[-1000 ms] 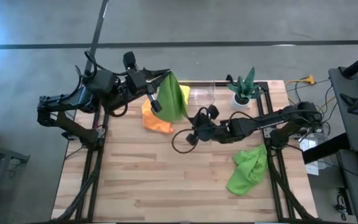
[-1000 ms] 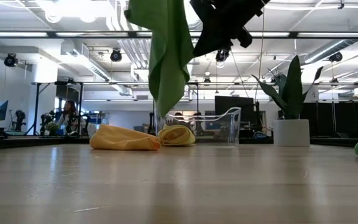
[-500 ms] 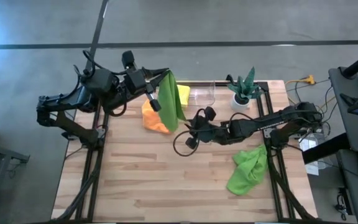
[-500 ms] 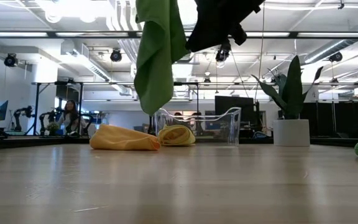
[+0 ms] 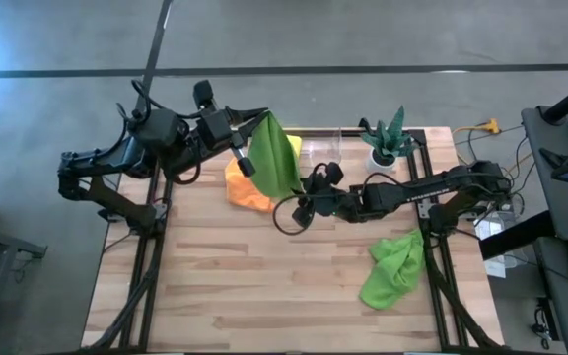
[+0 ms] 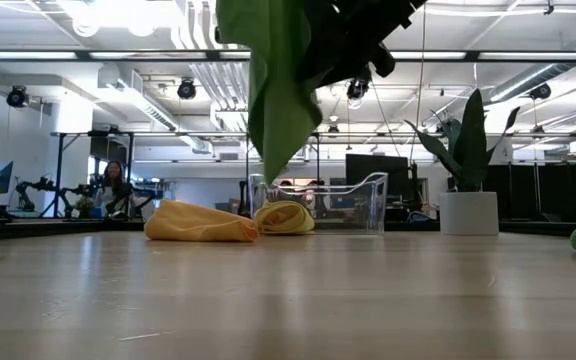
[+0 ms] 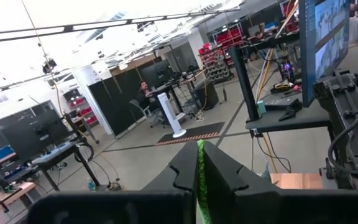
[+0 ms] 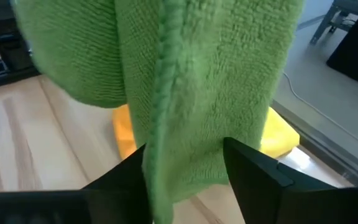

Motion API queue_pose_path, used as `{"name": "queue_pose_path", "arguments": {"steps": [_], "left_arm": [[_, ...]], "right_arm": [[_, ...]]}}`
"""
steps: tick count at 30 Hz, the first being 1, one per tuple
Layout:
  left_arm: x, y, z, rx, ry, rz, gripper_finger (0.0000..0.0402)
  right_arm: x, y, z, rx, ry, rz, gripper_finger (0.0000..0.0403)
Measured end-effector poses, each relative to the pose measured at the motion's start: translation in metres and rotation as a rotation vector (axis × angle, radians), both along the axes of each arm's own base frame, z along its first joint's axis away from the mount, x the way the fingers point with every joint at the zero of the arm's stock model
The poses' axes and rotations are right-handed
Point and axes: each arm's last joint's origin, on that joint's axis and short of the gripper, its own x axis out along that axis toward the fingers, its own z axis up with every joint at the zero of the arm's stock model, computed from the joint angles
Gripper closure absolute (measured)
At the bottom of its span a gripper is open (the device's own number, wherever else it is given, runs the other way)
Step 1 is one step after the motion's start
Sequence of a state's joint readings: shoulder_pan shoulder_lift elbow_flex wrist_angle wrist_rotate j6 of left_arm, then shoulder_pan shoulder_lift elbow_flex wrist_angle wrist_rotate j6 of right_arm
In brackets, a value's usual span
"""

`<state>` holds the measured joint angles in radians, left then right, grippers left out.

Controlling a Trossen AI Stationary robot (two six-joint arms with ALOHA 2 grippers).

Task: Fold microfiber towels
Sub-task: Fold the left green microfiber towel

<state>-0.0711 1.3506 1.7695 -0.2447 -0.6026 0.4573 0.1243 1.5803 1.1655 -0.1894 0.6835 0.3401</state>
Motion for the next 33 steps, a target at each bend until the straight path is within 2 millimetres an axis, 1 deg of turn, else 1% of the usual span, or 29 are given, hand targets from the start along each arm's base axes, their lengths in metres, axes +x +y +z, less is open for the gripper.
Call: {"name": "queue_pose_path", "arguments": {"steps": [2, 4, 6, 10, 13, 16, 20, 22, 25, 29, 33], "left_arm": [[0.000, 0.000, 0.000, 0.000, -0.001, -0.002, 0.0401], [-0.001, 0.000, 0.001, 0.000, -0.003, -0.003, 0.0401], [-0.002, 0.000, 0.001, 0.000, -0.005, -0.003, 0.0401], [-0.003, 0.000, 0.001, 0.000, -0.003, -0.003, 0.0401], [-0.006, 0.000, 0.001, 0.001, 0.016, -0.004, 0.0401], [-0.012, 0.001, -0.002, 0.000, 0.063, -0.006, 0.0401], [-0.024, -0.001, -0.005, -0.042, 0.111, -0.019, 0.0401], [-0.030, 0.000, -0.007, -0.089, 0.123, -0.025, 0.0401], [-0.036, 0.000, -0.012, -0.128, 0.166, -0.048, 0.0401], [-0.041, -0.002, -0.020, -0.176, 0.237, -0.125, 0.0401], [-0.042, -0.004, -0.028, -0.266, 0.287, -0.173, 0.0401]], "right_arm": [[0.000, -0.002, 0.001, 0.001, -0.003, -0.003, 0.0239], [0.000, -0.002, 0.001, 0.001, -0.003, -0.005, 0.0258], [0.000, -0.003, 0.001, -0.004, 0.001, -0.003, 0.0291], [-0.004, -0.002, 0.005, -0.004, 0.023, 0.020, 0.0377], [-0.015, -0.002, 0.012, 0.012, 0.051, 0.044, 0.0389], [-0.037, -0.003, 0.030, 0.024, 0.082, 0.050, 0.0393], [-0.078, -0.007, 0.065, 0.044, 0.089, 0.077, 0.0394], [-0.098, -0.009, 0.081, 0.067, 0.064, 0.104, 0.0394], [-0.127, -0.011, 0.099, 0.101, 0.009, 0.149, 0.0394], [-0.158, -0.014, 0.114, 0.128, -0.043, 0.190, 0.0394], [-0.178, -0.014, 0.120, 0.180, -0.045, 0.270, 0.0394]]}}
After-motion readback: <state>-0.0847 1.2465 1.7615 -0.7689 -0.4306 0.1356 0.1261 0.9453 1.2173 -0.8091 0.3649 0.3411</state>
